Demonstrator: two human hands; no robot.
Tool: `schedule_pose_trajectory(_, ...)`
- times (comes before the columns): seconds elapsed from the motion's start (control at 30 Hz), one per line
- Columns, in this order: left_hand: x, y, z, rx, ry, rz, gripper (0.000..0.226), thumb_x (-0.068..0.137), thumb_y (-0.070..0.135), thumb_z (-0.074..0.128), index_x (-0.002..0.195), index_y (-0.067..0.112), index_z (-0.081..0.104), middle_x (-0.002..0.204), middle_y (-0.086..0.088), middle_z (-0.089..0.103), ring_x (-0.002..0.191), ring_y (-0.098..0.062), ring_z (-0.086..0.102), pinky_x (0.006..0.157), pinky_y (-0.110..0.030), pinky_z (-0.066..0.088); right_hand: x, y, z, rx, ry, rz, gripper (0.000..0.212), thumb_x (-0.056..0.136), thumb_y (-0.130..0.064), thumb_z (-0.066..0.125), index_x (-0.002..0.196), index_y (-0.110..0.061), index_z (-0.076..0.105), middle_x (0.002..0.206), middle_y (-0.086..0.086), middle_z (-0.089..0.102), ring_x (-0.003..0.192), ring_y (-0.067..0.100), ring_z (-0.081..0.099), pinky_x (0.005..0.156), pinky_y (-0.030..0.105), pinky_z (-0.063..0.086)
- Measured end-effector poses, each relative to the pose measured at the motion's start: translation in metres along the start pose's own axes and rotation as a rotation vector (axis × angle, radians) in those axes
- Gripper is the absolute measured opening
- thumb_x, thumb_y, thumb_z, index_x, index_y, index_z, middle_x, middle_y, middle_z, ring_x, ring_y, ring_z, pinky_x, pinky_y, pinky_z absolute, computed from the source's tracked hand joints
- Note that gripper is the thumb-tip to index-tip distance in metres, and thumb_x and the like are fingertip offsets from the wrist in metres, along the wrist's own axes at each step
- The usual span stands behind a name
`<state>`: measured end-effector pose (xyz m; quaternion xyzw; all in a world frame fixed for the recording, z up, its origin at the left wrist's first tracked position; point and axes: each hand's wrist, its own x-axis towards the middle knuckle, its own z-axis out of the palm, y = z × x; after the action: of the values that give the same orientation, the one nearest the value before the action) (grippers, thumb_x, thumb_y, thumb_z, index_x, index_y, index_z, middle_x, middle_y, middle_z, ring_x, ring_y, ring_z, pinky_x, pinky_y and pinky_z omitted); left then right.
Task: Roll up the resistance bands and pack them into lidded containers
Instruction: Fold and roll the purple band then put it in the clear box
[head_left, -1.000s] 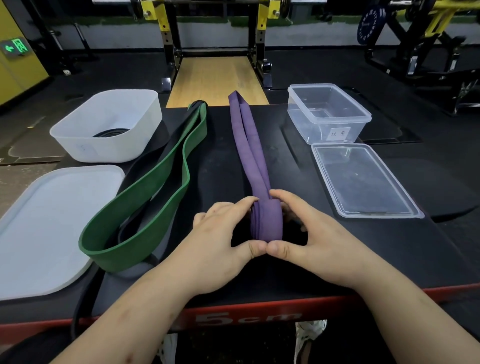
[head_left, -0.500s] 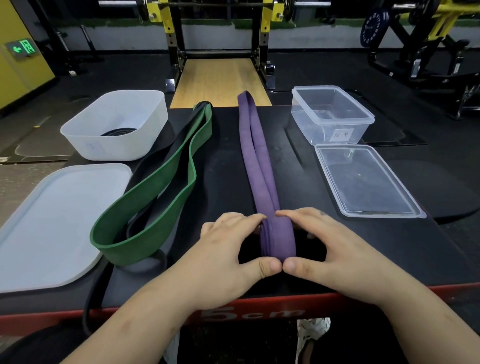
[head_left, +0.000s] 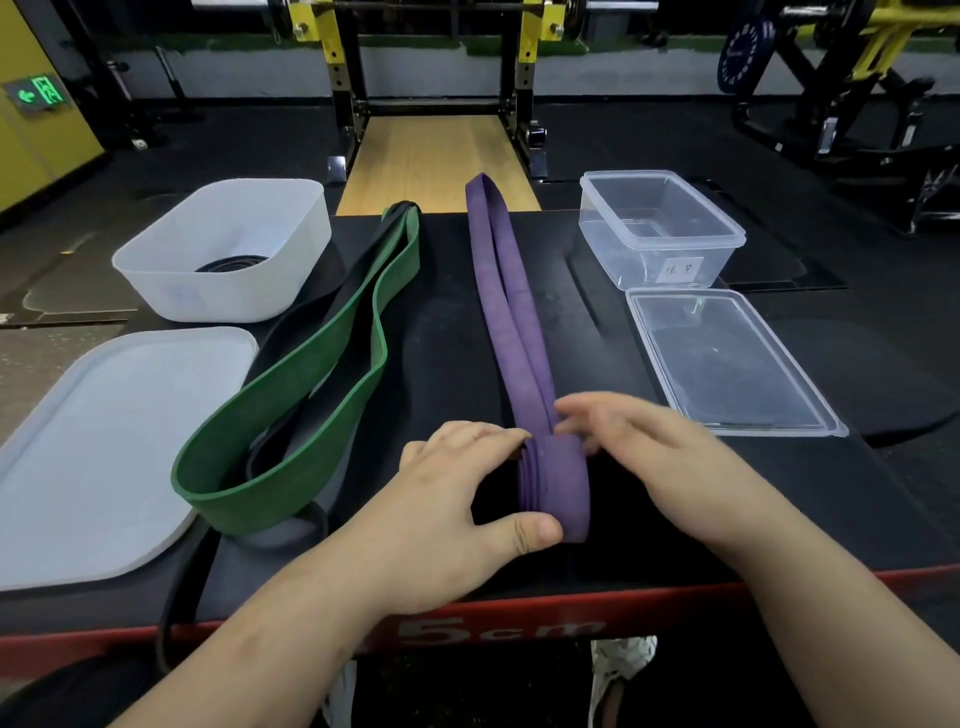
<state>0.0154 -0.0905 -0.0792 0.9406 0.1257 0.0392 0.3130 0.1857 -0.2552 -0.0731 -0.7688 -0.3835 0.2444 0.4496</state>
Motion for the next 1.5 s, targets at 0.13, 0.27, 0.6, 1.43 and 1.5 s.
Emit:
schedule_pose_trajectory(0.13,0.000,0.001,0.000,-0.014,-0.018,-0.019,0.080,0.085,0.073,0.058,0.154,0.041,0.033,0.143,0.031,0.032,0.133,0.010,0.020,0.114,-0.023,0.021,0.036,-0.006,0.007,-0.086,0.139,0.148,0.022,0.098,-0.040,0.062,0.115,-0.031,0.074,0.095,-0.012,0.078,0.084,0.004,0.073,0.095,0.035,0.054)
schedule_pose_trajectory(0.27,-0.001,0.001,-0.001,-0.015,-0.020,-0.029,0.081,0.084,0.073,0.058,0.155,0.041,0.032,0.145,0.029,0.032,0.136,0.005,0.022,0.113,-0.022,0.020,0.064,-0.014,0.010,-0.049,0.129,0.250,0.015,0.090,-0.033,0.072,0.096,-0.021,0.078,0.085,0.001,0.077,0.076,0.016,0.067,0.067,0.032,0.048)
schedule_pose_trajectory(0.6,0.000,0.001,-0.002,-0.022,-0.013,-0.026,0.083,0.085,0.072,0.057,0.156,0.037,0.032,0.145,0.027,0.033,0.135,0.008,0.021,0.116,-0.025,0.020,0.088,-0.048,0.030,-0.399,0.099,0.255,0.026,0.089,-0.023,0.072,0.106,-0.003,0.076,0.105,0.015,0.075,0.098,0.030,0.071,0.087,0.040,0.059)
schedule_pose_trajectory(1.43,0.000,-0.001,0.001,-0.044,-0.057,-0.093,0.083,0.082,0.076,0.058,0.154,0.049,0.026,0.146,0.025,0.028,0.133,-0.010,0.026,0.105,-0.024,0.025,0.124,-0.015,0.012,-0.306,0.220,0.189,0.051,0.084,-0.014,0.065,0.132,-0.030,0.055,0.101,0.004,0.066,0.087,0.024,0.061,0.059,0.028,0.042)
schedule_pose_trajectory(1.5,0.000,-0.001,0.001,-0.038,-0.066,-0.096,0.082,0.083,0.076,0.058,0.153,0.050,0.026,0.146,0.024,0.028,0.132,-0.011,0.028,0.104,-0.024,0.025,0.132,-0.017,0.010,-0.274,0.230,0.157,0.050,0.083,-0.011,0.060,0.128,-0.033,0.055,0.093,0.003,0.064,0.083,0.024,0.060,0.059,0.029,0.042)
